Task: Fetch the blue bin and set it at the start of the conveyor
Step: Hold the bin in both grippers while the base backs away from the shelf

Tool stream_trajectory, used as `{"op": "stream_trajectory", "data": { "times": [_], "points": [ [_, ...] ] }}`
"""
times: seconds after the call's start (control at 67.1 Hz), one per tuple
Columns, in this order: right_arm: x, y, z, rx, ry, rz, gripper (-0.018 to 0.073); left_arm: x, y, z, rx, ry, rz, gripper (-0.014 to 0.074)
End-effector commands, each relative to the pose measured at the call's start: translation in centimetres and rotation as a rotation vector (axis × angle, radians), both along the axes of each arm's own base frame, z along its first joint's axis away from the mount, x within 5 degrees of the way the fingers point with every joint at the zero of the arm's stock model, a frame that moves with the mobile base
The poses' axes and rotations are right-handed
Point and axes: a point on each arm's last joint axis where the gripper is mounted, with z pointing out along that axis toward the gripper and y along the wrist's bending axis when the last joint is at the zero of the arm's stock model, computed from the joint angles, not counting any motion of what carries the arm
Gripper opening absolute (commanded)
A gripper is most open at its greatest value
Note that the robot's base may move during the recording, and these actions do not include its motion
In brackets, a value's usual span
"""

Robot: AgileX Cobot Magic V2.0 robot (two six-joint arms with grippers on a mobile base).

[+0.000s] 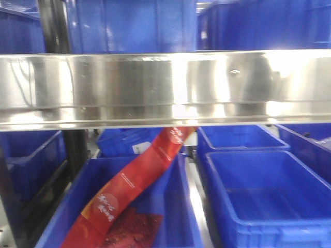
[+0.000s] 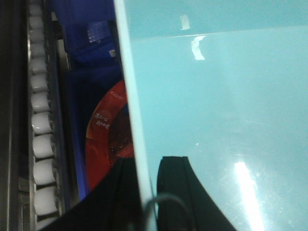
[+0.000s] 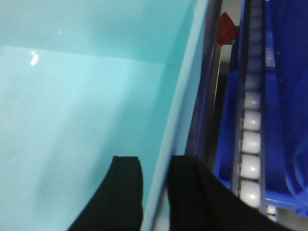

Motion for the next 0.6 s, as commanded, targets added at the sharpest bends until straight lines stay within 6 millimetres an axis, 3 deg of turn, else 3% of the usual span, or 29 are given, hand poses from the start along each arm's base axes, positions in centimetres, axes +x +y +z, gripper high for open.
{"op": "stream_trajectory", "data": {
  "times": [0.0,0.581],
  "points": [
    [0.01,-0.12,0.77,0.007,-0.063,-0.01,-0.0153,-0.65,-0.33,0.98,-0.028,-0.046,-0.025,-0.0111],
    [0.01,-0.12,0.77,0.007,-0.063,-0.01,-0.0153,-0.65,-0.33,0.98,-0.028,-0.046,-0.025,-0.0111]
  ]
}}
